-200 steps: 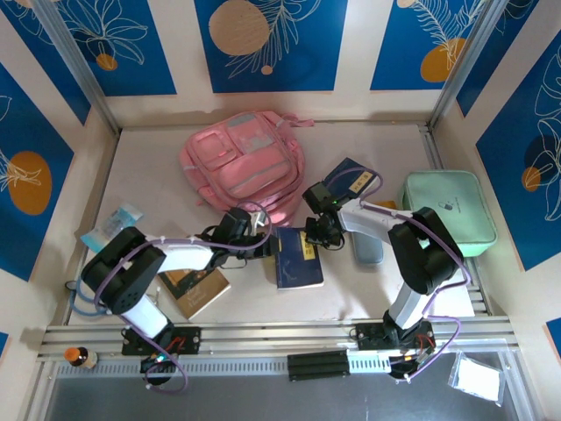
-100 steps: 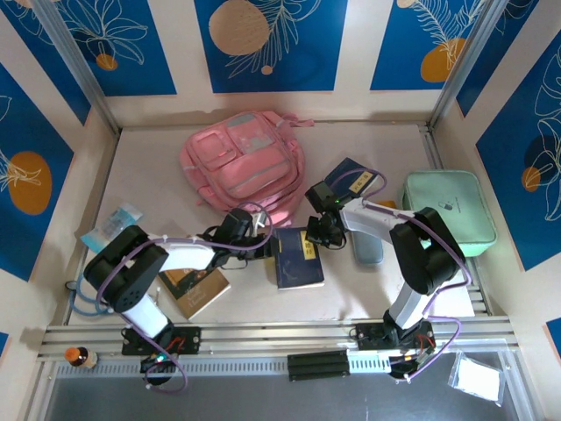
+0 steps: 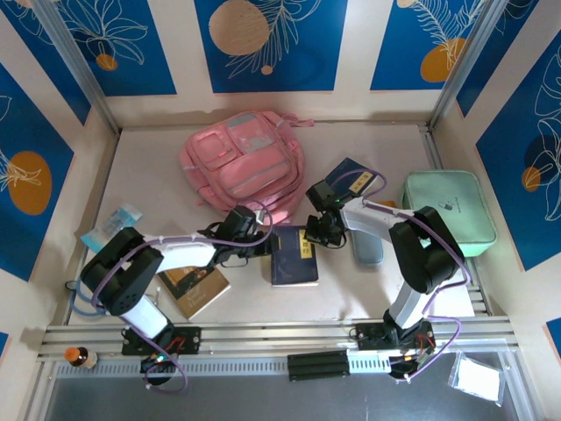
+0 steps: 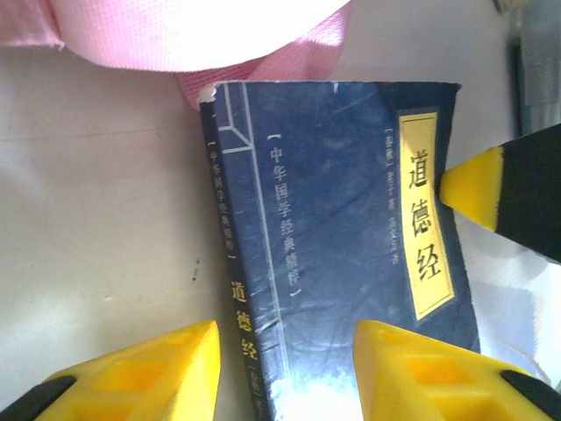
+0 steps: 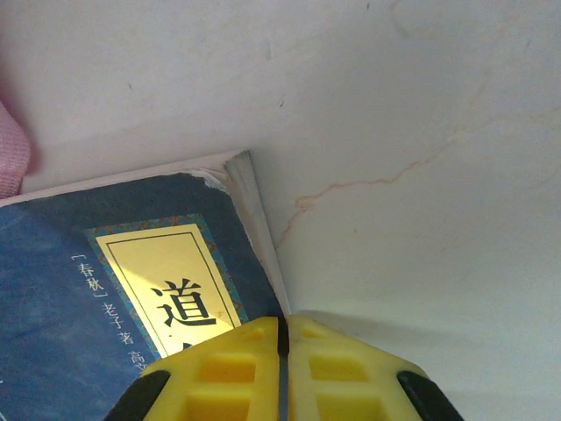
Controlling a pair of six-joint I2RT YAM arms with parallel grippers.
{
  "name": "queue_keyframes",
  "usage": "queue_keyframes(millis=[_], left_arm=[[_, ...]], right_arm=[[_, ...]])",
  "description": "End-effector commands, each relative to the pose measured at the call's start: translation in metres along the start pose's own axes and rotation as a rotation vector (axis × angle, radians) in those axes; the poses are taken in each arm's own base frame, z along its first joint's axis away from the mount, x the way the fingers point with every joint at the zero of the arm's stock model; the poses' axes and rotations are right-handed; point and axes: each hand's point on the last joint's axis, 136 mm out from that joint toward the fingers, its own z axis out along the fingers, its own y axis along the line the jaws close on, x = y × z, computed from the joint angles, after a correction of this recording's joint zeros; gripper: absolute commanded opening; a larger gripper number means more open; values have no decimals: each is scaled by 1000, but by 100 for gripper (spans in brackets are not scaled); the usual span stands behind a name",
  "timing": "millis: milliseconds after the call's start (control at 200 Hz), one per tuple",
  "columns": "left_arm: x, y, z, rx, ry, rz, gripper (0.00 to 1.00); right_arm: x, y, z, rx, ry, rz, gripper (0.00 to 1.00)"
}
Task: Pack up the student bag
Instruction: Pick up the book at the center of the table.
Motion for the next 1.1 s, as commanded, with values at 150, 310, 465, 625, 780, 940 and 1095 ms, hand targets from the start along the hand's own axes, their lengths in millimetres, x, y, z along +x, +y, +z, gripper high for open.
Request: queue_keyframes(millis=[150, 310, 465, 625, 780, 940, 1095], left_arm=[[-1, -17, 10, 52, 35, -4, 41], [-3, -22, 12, 75, 35, -1, 41], [0, -18, 18, 63, 52, -18, 44], [2, -16, 20, 54, 66, -14, 44], [-1, -39, 14, 164, 61, 34, 35], [-2, -60, -3, 215, 30, 163, 28], [-1, -68, -7, 210, 16, 217, 23]], right_arm=[[26, -26, 26, 86, 106, 24, 8], [25, -25, 24, 80, 101, 24, 8], [24, -24, 24, 77, 99, 23, 8], [25, -25, 25, 77, 101, 27, 8], [23, -24, 23, 72, 89, 27, 8], [19, -17, 14, 31, 57, 14, 8], [19, -12, 11, -7, 42, 19, 9]])
